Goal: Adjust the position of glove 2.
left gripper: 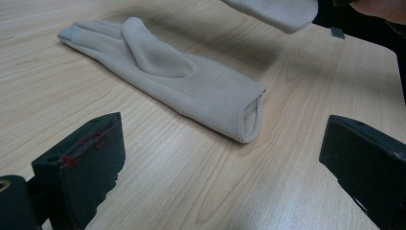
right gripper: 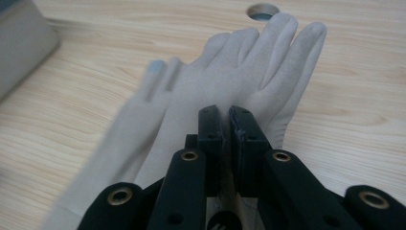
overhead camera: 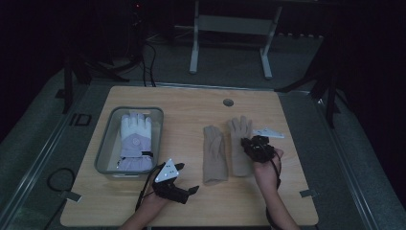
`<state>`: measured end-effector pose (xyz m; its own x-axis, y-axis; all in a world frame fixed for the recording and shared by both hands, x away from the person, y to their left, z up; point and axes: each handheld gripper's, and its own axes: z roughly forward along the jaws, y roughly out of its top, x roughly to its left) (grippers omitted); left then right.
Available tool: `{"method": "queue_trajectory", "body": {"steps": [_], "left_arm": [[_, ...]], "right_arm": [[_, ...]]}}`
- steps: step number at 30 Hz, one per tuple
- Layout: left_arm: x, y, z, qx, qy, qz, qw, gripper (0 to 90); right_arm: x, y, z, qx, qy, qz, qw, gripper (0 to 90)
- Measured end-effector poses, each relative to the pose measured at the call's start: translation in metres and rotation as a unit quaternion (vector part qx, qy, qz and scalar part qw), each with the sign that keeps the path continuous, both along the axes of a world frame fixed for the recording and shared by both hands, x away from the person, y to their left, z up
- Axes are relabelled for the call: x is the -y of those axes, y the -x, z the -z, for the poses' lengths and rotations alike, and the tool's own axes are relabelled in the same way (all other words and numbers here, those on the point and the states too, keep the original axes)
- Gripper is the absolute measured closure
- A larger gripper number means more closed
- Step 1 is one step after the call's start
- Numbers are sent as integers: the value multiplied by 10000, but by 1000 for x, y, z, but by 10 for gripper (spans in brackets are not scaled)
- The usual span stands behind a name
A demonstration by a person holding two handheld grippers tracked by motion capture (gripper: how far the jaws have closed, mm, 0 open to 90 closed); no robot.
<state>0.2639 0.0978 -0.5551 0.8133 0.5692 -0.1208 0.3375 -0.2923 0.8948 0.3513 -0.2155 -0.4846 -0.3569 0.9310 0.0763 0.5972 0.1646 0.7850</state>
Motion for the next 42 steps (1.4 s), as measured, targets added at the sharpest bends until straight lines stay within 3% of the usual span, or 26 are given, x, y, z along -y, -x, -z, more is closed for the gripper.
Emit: {"method": "queue_trajectory", "body": {"steps": [5, 11, 15, 28, 32, 36, 39, 42], "left_arm": [[-1, 0, -1, 38, 4, -7, 10000, 20], [-1, 0, -1, 32, 9, 1, 10000, 20], [0, 1, -1, 37, 3, 32, 10000, 20], [1, 0, 0, 6, -5, 88, 10000, 20], [2, 1, 0, 13, -8, 94, 10000, 20], [3, 1, 0, 14, -5, 104, 9999, 19], [3, 1, 0, 35, -26, 119, 9999, 20], [4, 2, -1, 256, -115, 81, 9996, 20]], "right_arm": [[-30, 5, -3, 23, -288, 59, 9996, 839], [-67, 6, -1, 36, -108, -71, 9999, 838], [-79, 4, 4, -13, -178, -79, 9998, 837], [-87, 2, 48, -310, 60, 111, 9994, 822], [-86, -1, 57, -402, -11, 97, 9991, 799], [-87, -2, 61, -438, 103, 2, 9990, 720], [-84, -3, 61, -454, 50, -127, 9989, 591], [-80, -3, 54, -360, 39, -391, 9986, 426]]}}
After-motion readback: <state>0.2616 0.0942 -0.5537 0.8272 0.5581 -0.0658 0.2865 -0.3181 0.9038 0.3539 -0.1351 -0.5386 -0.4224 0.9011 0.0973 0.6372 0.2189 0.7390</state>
